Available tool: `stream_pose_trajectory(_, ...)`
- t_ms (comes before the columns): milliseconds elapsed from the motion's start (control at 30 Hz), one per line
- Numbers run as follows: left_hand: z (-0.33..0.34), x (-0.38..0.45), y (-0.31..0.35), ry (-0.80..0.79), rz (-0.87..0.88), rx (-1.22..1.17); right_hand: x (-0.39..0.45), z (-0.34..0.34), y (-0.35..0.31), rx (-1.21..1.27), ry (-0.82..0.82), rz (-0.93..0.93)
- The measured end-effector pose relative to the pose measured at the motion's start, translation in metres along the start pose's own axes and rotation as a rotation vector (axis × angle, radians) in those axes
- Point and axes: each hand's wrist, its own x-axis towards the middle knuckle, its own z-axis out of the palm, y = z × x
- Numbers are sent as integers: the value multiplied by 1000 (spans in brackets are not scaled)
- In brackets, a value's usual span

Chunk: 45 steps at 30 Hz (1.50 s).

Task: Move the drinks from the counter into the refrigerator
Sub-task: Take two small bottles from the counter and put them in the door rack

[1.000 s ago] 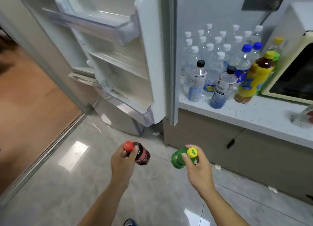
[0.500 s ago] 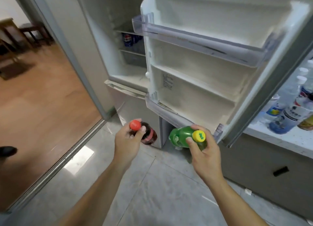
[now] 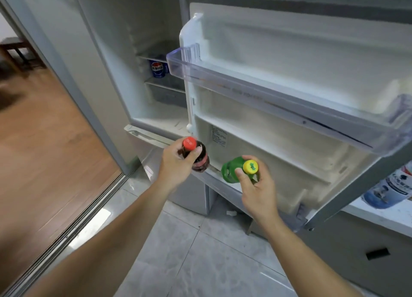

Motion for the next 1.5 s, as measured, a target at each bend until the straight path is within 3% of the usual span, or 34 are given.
stream_pose_trajectory(267, 15, 67, -7, -159, 31, 126, 48, 46, 31, -213, -72, 163)
stream_pose_trajectory(433, 16, 98, -20, -294, 94, 148, 63, 67, 37, -296, -12, 247)
stream_pose_trajectory(567, 23, 103, -46, -426, 225, 356, 65, 78, 45, -395, 57, 255)
stream_pose_trajectory(633, 23, 99, -60, -474, 202, 423, 63, 82, 49, -431, 75, 278)
stream_pose_trajectory(900, 6, 90, -91, -566, 112, 168, 63, 90, 43, -485, 144, 376)
stream_pose_trajectory(1000, -3, 84, -99, -535, 122, 88, 57, 89, 40, -495, 163, 373)
stream_pose_trajectory(1300, -5, 19, -83, -210, 355, 11, -11, 65, 22, -397, 326, 259)
stream_pose_trajectory(1500, 28, -61, -65, -343, 430, 10, -99, 10, 16, -390, 536, 220)
